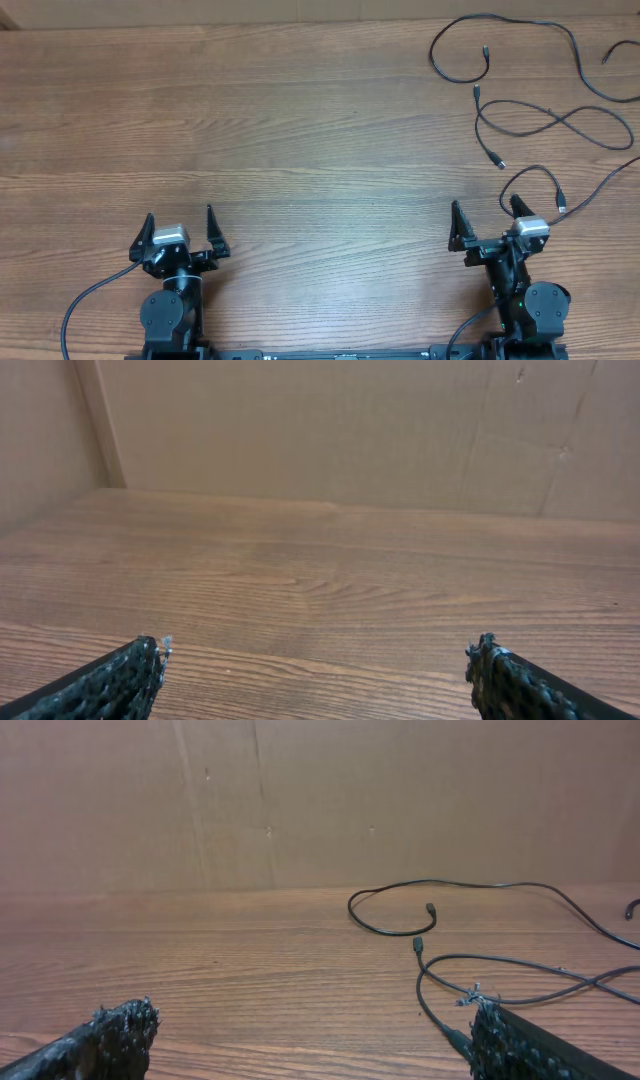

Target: Untangle cables

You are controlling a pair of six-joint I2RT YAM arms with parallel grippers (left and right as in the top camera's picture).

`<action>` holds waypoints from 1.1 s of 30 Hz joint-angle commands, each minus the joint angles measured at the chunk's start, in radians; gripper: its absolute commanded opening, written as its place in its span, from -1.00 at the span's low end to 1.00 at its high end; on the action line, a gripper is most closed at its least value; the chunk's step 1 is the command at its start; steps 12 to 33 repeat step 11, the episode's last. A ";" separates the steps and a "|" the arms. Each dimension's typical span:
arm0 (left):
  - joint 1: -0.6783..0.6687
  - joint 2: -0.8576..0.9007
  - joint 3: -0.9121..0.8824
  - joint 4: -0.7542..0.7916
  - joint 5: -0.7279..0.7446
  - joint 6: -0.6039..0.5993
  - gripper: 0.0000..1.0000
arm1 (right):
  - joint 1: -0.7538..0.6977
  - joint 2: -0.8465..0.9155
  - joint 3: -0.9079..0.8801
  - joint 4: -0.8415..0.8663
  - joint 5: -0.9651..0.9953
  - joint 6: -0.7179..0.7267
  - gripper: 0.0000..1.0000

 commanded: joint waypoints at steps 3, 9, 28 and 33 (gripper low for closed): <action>0.001 -0.009 -0.003 0.001 -0.013 0.023 0.99 | 0.004 -0.011 -0.010 0.004 0.011 0.006 1.00; 0.001 -0.009 -0.003 0.001 -0.013 0.023 0.99 | 0.004 -0.011 -0.010 0.004 0.012 0.006 1.00; 0.001 -0.009 -0.003 0.001 -0.013 0.023 1.00 | 0.004 -0.011 -0.010 0.004 0.011 0.006 1.00; 0.001 -0.009 -0.003 0.001 -0.013 0.023 1.00 | 0.004 -0.011 -0.010 0.004 0.011 0.006 1.00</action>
